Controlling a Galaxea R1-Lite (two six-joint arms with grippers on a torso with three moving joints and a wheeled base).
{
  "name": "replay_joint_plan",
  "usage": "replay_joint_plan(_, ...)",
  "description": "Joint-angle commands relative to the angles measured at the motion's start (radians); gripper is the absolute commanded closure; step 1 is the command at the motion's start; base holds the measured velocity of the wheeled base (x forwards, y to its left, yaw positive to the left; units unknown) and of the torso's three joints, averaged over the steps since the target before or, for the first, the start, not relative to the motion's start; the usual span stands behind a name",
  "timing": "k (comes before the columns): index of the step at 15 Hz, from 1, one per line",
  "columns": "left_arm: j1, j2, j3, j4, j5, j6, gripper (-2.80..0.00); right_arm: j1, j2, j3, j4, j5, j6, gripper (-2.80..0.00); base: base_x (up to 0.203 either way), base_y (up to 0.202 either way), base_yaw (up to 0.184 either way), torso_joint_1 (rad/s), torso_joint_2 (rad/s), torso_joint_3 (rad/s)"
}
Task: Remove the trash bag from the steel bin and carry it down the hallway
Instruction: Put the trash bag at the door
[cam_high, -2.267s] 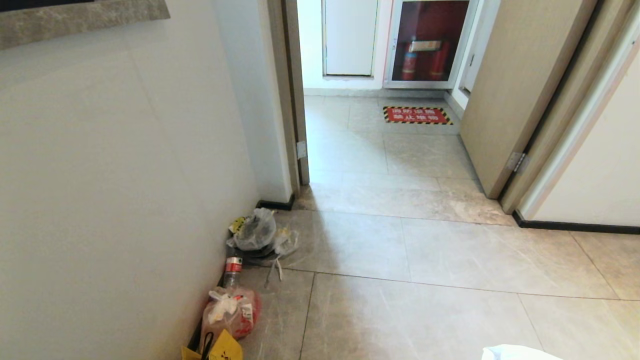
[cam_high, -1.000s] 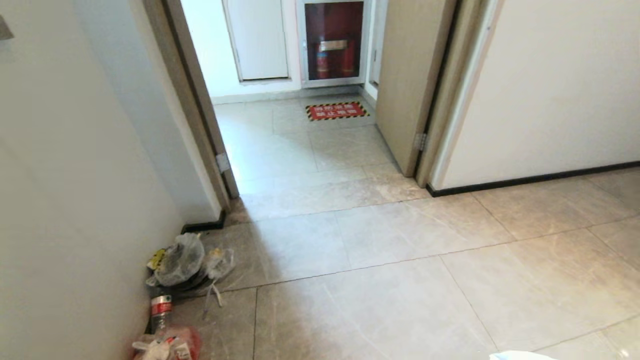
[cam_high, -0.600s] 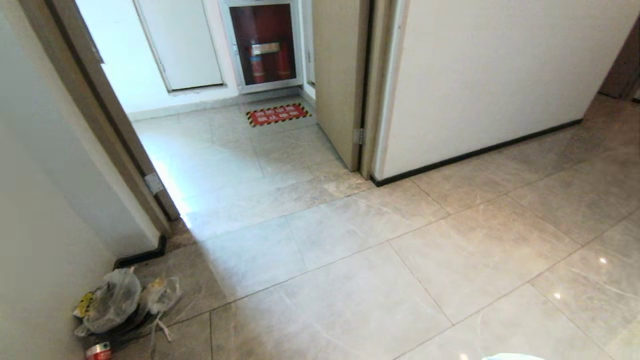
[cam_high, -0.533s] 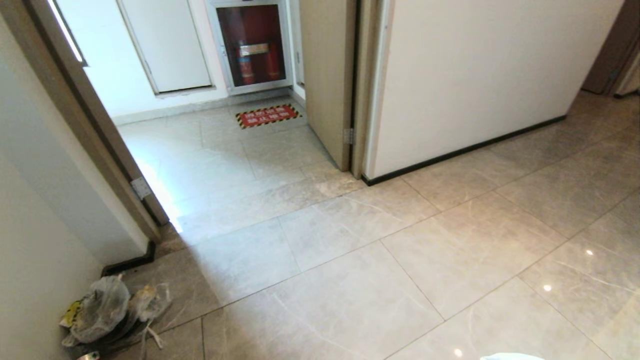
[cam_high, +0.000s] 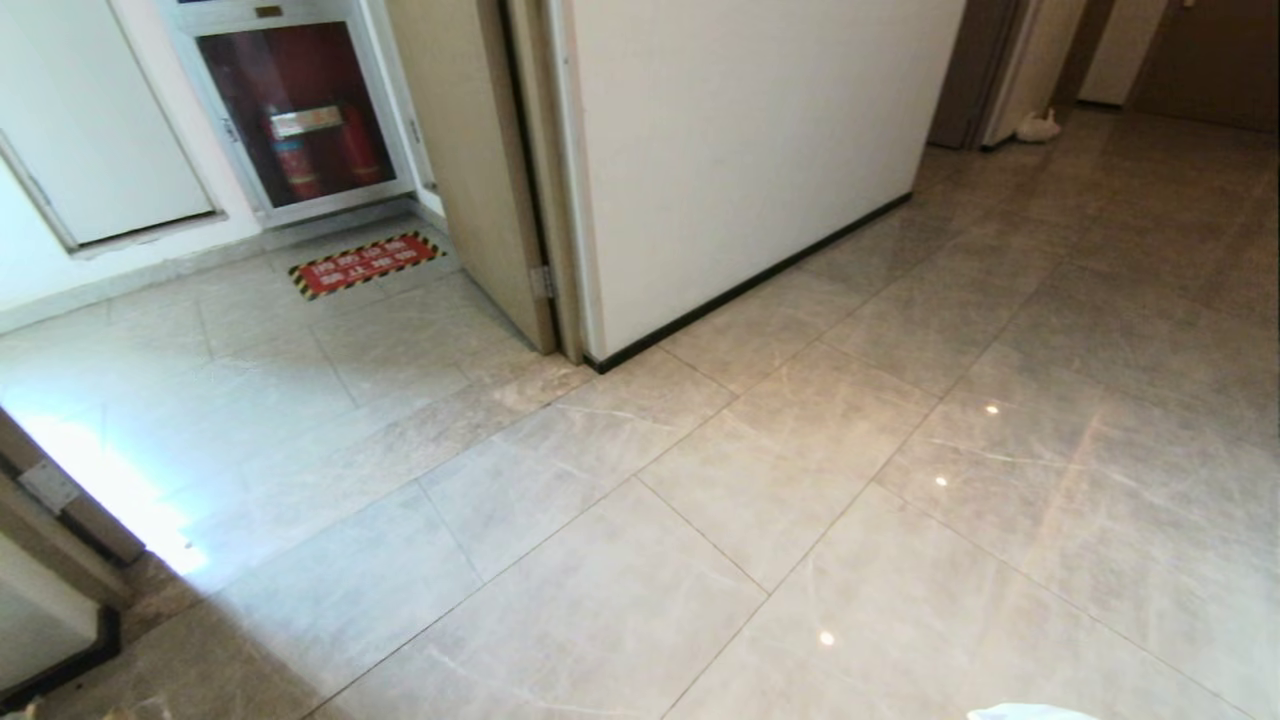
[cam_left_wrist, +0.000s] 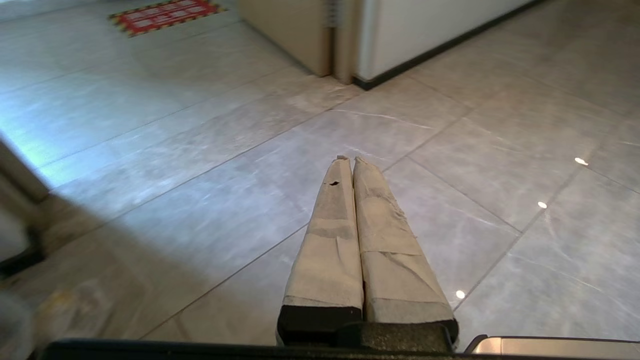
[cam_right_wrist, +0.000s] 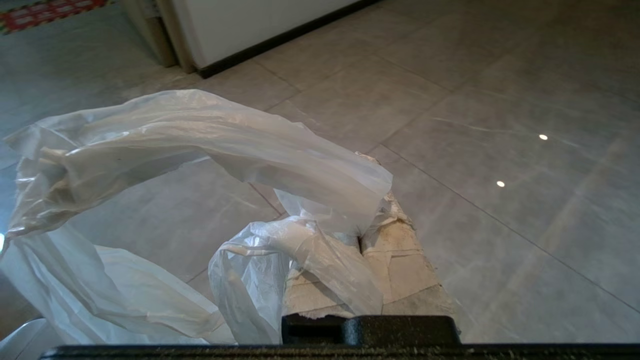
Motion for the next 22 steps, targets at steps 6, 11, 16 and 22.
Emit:
replay_joint_plan(6, 0.000, 0.000, 0.000, 0.001, 0.000, -0.001, 0.00, 0.001, 0.002, 0.000, 0.000, 0.000, 0.000, 0.00, 0.001, 0.009, -0.172, 0.004, 0.00, 0.003)
replay_joint_plan(11, 0.000, 0.000, 0.000, 0.001, 0.000, -0.001, 0.00, 0.000, 0.000, 0.000, 0.000, 0.000, 0.000, 0.00, 0.003, 0.003, -0.075, 0.003, 0.00, 0.001)
replay_joint_plan(16, 0.000, 0.000, 0.000, 0.001, 0.000, -0.001, 0.00, 0.000, 0.002, 0.000, 0.000, 0.000, 0.000, 0.00, 0.000, 0.000, 0.000, 0.000, 0.00, 0.000)
replay_joint_plan(22, 0.000, 0.000, 0.000, 0.001, 0.000, -0.001, 0.00, 0.000, 0.002, 0.000, 0.000, 0.000, 0.000, 0.00, 0.000, 0.000, 0.000, 0.003, 0.00, -0.140)
